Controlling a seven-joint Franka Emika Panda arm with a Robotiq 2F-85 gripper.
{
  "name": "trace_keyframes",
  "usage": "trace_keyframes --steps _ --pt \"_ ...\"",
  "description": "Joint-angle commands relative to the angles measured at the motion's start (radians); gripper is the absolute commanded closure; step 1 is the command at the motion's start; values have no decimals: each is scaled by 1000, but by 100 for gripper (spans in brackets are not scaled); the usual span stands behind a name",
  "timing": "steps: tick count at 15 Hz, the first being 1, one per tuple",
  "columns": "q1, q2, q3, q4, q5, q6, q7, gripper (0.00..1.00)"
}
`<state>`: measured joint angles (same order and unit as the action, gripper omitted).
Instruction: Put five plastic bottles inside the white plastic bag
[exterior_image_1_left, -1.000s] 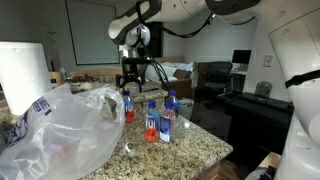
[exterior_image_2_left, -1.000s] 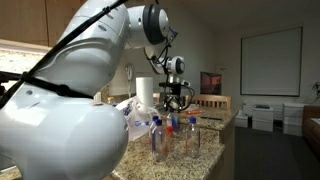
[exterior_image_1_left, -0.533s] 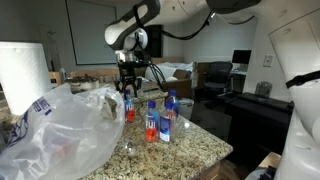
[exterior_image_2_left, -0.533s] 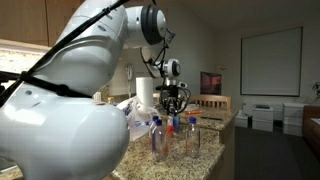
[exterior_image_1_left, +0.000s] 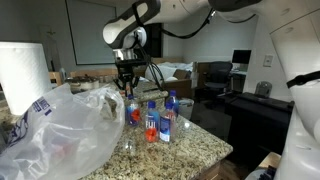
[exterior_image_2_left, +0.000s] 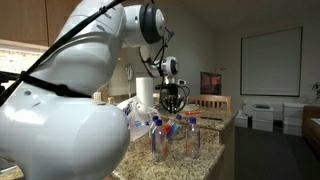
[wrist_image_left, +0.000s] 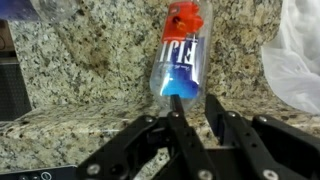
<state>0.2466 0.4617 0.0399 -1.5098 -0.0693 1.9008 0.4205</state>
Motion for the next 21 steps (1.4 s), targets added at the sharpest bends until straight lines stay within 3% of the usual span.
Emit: trace_keyframes --steps 1,7,16,21 --pt "7 -24 -7 -33 -22 32 46 38" --pt "-4 -24 -15 -40 0 21 79 2" --pt "-20 -52 -34 -97 20 3 132 0" --pt "-68 -207 -87 -245 22 25 218 0"
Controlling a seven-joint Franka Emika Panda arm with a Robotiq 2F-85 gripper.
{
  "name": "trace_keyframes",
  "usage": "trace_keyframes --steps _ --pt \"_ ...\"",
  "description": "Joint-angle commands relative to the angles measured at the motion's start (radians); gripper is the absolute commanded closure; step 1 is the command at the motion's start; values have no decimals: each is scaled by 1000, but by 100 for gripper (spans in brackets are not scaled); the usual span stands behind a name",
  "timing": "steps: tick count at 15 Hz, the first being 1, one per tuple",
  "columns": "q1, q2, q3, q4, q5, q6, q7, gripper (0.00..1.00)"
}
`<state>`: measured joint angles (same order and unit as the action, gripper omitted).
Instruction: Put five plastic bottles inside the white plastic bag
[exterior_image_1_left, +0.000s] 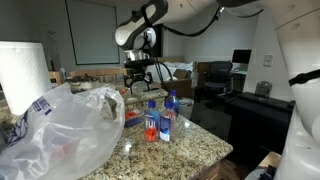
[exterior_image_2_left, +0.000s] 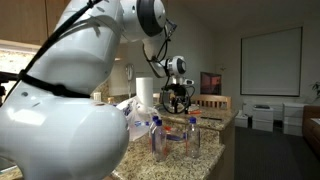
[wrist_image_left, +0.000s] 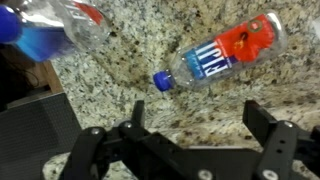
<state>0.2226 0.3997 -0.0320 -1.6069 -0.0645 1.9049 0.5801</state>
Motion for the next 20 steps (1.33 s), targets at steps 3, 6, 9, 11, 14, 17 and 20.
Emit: trace_keyframes --steps 3,6,9,11,14,17,20 --pt "-94 -254 -32 -238 40 24 92 0" --pt "-147 -337 -34 -320 89 -27 86 0" --pt "-183 -389 -31 -401 161 -46 76 0" --pt "-197 -409 -29 -457 204 -42 78 0" --pt "-219 -451 -38 -550 236 3 108 0" --pt "-240 -469 -39 -601 217 77 176 0" --pt "-250 -471 -32 -609 201 177 230 0"
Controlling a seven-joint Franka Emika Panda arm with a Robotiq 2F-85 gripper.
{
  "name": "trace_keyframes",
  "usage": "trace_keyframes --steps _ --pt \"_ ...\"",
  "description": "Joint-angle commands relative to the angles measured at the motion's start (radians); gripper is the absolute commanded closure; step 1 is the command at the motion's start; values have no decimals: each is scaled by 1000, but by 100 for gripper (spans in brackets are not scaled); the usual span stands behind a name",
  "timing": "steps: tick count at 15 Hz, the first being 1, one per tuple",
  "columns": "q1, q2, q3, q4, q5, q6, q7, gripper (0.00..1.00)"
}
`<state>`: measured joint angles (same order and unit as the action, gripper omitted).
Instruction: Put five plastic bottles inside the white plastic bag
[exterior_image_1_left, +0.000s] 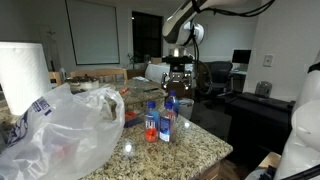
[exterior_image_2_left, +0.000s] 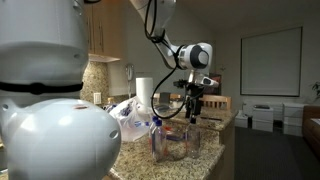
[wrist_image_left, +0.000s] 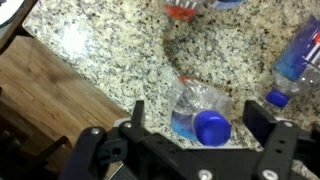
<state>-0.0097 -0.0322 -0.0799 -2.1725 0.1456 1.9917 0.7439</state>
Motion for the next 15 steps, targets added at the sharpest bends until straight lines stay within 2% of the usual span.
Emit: trace_keyframes --steps 1,3,4,6,11,15 --pt "-18 -35 18 -42 -11 121 80 0" --pt "-13 -24 24 -33 -7 161 83 0" --pt "-12 -17 26 -29 -8 164 82 25" --pt "-13 -6 28 -18 15 130 62 32" --pt "-17 2 25 -21 6 117 73 67" --pt "-17 -12 23 -17 9 100 56 91"
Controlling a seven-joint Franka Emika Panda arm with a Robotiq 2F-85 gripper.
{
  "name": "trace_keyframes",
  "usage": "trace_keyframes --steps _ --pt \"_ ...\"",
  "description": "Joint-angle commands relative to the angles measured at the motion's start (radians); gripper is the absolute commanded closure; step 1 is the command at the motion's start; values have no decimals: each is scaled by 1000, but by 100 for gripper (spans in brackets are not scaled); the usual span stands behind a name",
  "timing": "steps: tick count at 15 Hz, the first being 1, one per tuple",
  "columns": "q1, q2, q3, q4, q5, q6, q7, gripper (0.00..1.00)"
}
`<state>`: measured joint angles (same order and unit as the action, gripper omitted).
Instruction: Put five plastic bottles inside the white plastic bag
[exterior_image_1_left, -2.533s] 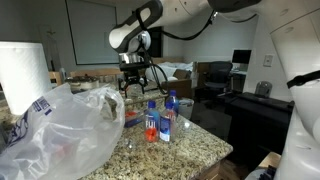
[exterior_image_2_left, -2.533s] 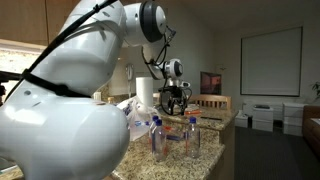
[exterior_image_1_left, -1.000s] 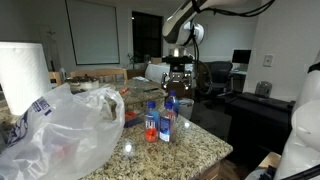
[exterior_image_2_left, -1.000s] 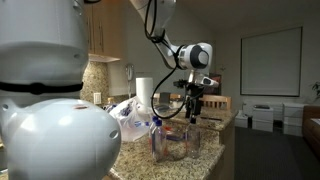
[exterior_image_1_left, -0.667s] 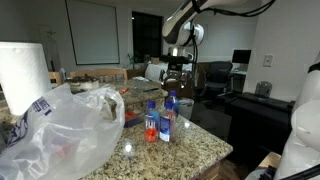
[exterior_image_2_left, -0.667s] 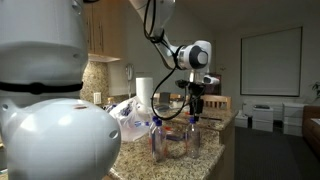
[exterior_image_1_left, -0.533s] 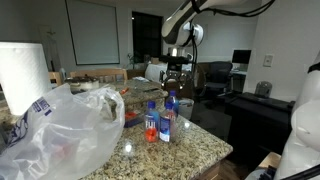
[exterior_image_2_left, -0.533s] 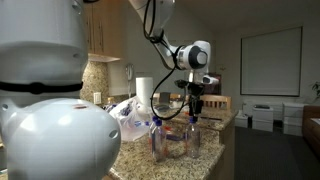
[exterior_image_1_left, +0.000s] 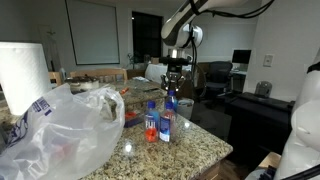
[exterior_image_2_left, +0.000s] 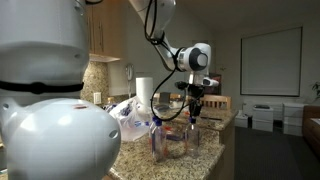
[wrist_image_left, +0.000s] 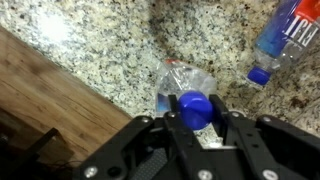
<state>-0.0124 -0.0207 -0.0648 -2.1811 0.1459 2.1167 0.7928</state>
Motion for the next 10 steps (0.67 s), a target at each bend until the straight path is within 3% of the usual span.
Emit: trace_keyframes --steps 1,5,10 --pt "-15 -30 7 -9 18 -27 -6 87" --pt "-21 -116 -2 -28 53 -3 -73 87" --pt "-10 -210 -19 11 212 28 -267 87"
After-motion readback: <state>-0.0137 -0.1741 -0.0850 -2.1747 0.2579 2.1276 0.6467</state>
